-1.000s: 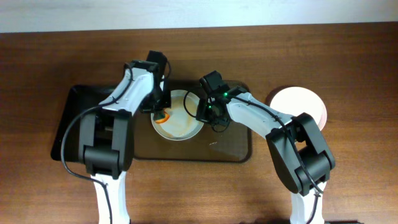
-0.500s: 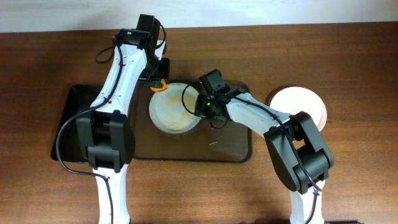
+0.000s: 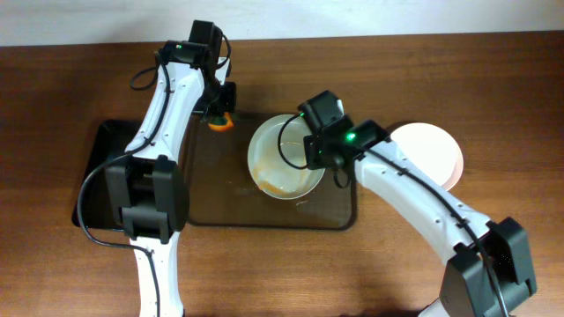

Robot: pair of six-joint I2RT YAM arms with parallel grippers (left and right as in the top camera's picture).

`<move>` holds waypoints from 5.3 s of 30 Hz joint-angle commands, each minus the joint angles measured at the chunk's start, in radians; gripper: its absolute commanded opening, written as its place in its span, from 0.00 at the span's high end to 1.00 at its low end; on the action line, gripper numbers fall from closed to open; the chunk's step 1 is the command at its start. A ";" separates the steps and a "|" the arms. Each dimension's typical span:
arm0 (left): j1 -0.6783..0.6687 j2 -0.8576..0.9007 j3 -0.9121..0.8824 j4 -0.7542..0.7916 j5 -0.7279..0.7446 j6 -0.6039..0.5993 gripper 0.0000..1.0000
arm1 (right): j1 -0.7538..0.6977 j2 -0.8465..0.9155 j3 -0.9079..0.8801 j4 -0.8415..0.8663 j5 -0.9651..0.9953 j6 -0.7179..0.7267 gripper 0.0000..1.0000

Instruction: Clean dirty plates on tray and stack at the side

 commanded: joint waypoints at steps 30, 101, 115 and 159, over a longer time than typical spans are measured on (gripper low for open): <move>0.006 -0.018 -0.005 -0.032 -0.004 0.019 1.00 | 0.012 -0.115 0.005 -0.063 -0.367 -0.138 0.96; 0.433 -0.563 -0.182 -0.082 -0.063 -0.056 0.00 | -0.666 -0.297 0.724 -0.867 -0.533 -0.205 0.02; 0.433 -0.563 -0.182 -0.082 -0.063 -0.056 0.00 | -0.613 -1.141 -0.591 0.381 -0.428 -0.388 0.02; 0.398 -1.472 -1.539 0.980 0.045 0.039 0.01 | -0.508 -1.717 -1.370 0.734 -0.362 -0.377 0.02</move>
